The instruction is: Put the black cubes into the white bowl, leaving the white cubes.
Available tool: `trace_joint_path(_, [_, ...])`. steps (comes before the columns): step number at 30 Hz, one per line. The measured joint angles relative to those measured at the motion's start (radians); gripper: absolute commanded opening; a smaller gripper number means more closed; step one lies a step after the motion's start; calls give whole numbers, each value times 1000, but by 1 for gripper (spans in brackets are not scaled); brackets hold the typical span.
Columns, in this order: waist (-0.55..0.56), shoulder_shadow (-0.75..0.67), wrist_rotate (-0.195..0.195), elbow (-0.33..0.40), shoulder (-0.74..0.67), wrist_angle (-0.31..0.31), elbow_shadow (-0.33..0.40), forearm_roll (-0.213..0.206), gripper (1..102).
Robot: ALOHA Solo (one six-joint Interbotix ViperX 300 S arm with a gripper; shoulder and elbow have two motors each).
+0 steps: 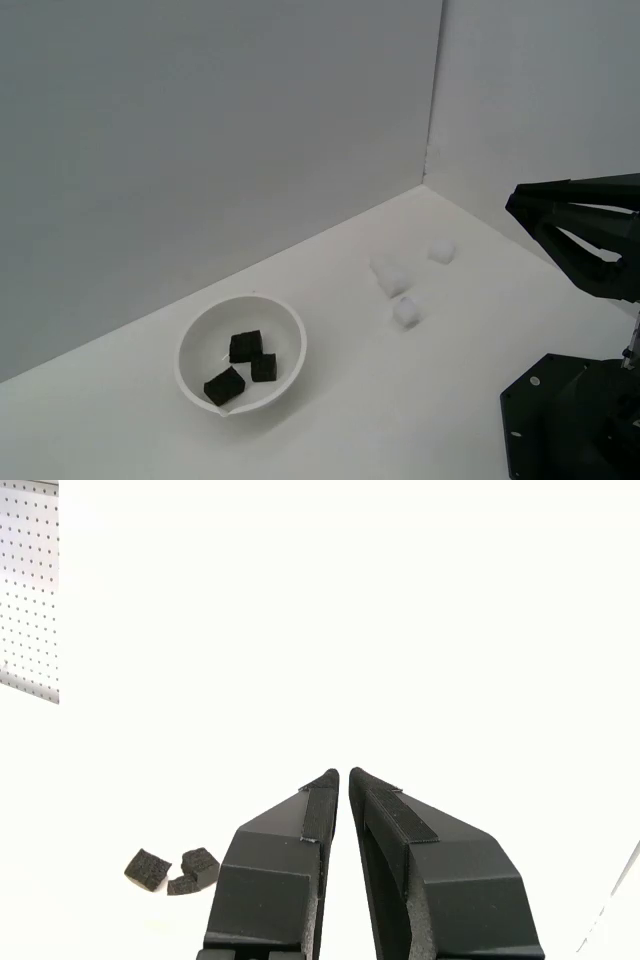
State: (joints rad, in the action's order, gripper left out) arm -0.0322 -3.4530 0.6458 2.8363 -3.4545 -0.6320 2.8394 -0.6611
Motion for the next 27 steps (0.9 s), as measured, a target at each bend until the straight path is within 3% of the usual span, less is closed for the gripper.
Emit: trace_joint_path(27, [0,-2,0,0,0,0,0,-2,1])
